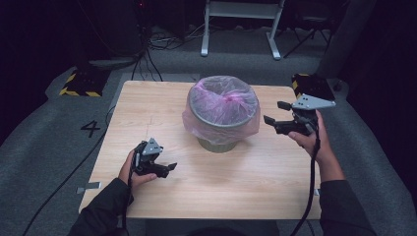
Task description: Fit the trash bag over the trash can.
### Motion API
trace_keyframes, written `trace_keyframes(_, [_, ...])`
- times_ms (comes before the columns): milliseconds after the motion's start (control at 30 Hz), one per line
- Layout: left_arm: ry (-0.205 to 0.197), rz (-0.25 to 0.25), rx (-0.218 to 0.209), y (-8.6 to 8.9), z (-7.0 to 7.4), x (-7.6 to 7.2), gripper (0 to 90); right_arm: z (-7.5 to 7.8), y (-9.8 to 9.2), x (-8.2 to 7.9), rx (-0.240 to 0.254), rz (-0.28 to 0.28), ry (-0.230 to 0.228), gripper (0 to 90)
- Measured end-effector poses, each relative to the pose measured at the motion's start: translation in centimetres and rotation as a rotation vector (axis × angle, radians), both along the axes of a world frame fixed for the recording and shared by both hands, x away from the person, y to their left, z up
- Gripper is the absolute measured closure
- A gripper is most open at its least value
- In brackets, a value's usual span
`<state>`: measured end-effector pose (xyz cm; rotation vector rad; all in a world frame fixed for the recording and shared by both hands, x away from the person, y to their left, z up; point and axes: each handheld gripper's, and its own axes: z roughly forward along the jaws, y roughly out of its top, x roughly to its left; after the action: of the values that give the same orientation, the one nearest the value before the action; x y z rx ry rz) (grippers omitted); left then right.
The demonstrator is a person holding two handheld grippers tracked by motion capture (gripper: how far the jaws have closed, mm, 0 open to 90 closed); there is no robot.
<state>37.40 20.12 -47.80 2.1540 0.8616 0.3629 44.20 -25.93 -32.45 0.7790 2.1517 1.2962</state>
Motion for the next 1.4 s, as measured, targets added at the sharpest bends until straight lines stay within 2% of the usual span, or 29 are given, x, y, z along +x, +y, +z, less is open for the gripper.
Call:
trace_keyframes(133, [0.018, -0.001, 0.039, 0.2, -1.2, -0.4, 17.3, 1.7, 2.5, 0.7, -0.029, 0.049, 0.0, 23.9])
trace_keyframes(167, [0.009, 0.002, 0.067, 0.2, -1.3, -0.4, 17.1, 1.9, 3.1, 0.9, -0.039, 0.07, 0.003, 24.0])
trace_keyframes(200, [0.008, 0.016, 0.072, 0.3, -1.5, -0.4, 16.9, 2.1, 3.7, 1.2, -0.045, 0.079, 0.006, 24.4])
trace_keyframes(267, [0.023, 0.03, 0.043, 0.7, -1.7, -0.2, 17.4, 2.5, 4.8, 1.8, -0.052, 0.099, 0.015, 24.9])
trace_keyframes(400, [0.037, 0.046, 0.038, 1.1, -2.0, 0.0, 17.2, 2.9, 6.7, 2.9, -0.076, 0.134, 0.04, 25.6])
trace_keyframes(567, [0.045, 0.051, 0.052, 1.0, -2.3, 0.1, 17.2, 3.0, 8.5, 4.2, -0.086, 0.142, 0.068, 27.6])
trace_keyframes(633, [0.037, 0.044, 0.066, 0.9, -2.4, 0.1, 16.3, 3.0, 9.0, 4.6, -0.076, 0.168, 0.078, 30.4])
trace_keyframes(733, [0.038, 0.045, 0.056, 0.8, -2.5, 0.1, 15.7, 2.8, 9.7, 5.1, -0.06, 0.189, 0.099, 34.1])
trace_keyframes(800, [0.028, 0.044, 0.052, 0.8, -2.6, 0.1, 15.3, 2.7, 10.2, 5.4, -0.086, 0.189, 0.099, 34.9])
trace_keyframes(900, [0.031, 0.044, 0.053, 0.8, -2.6, 0.1, 14.9, 2.7, 10.8, 5.8, -0.092, 0.196, 0.115, 37.2])
trace_keyframes(1200, [0.031, 0.045, 0.053, 0.8, -2.6, 0.1, 14.8, 1.2, 12.4, 7.0, -0.231, 0.193, 0.185, 45.8])
trace_keyframes(1400, [0.03, 0.042, 0.051, 0.8, -2.6, 0.1, 14.8, 0.2, 12.6, 8.3, -0.299, 0.225, 0.263, 39.3])
